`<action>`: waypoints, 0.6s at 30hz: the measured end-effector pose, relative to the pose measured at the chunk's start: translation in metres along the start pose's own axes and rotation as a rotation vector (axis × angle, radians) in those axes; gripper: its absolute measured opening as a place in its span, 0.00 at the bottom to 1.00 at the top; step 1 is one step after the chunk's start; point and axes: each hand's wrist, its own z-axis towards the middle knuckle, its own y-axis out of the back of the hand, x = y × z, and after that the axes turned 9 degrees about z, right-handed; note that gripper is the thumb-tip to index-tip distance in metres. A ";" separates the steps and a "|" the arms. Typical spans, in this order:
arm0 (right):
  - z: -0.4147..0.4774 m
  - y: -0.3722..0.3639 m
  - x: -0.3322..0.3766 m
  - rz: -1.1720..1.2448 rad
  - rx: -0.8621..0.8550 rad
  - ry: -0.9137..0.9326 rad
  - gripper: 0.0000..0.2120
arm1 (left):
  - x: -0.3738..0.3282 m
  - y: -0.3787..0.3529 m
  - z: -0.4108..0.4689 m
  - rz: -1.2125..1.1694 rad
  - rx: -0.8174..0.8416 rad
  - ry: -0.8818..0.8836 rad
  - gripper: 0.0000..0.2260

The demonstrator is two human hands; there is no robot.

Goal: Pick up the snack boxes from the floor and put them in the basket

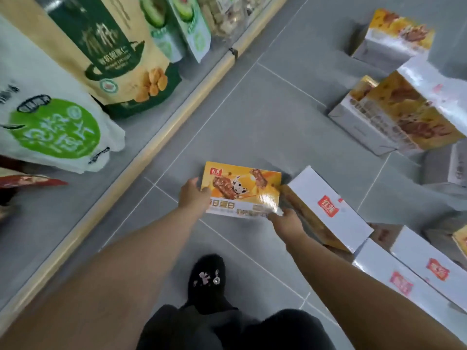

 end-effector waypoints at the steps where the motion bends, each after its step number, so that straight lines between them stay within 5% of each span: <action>1: 0.022 -0.005 -0.006 -0.007 -0.016 0.002 0.26 | 0.008 -0.012 0.018 0.003 -0.018 0.019 0.17; 4: 0.074 -0.018 -0.019 0.001 -0.016 -0.009 0.30 | 0.022 -0.038 0.057 0.009 -0.013 0.084 0.22; 9: 0.098 -0.029 -0.023 0.141 -0.009 -0.103 0.17 | 0.026 -0.050 0.077 -0.228 0.086 0.140 0.14; 13: 0.070 -0.024 -0.009 0.181 -0.018 -0.109 0.25 | 0.021 -0.027 0.048 -0.375 0.102 0.214 0.16; 18: -0.033 -0.001 0.050 0.106 0.043 -0.038 0.32 | 0.016 0.053 -0.034 -0.431 0.053 0.291 0.30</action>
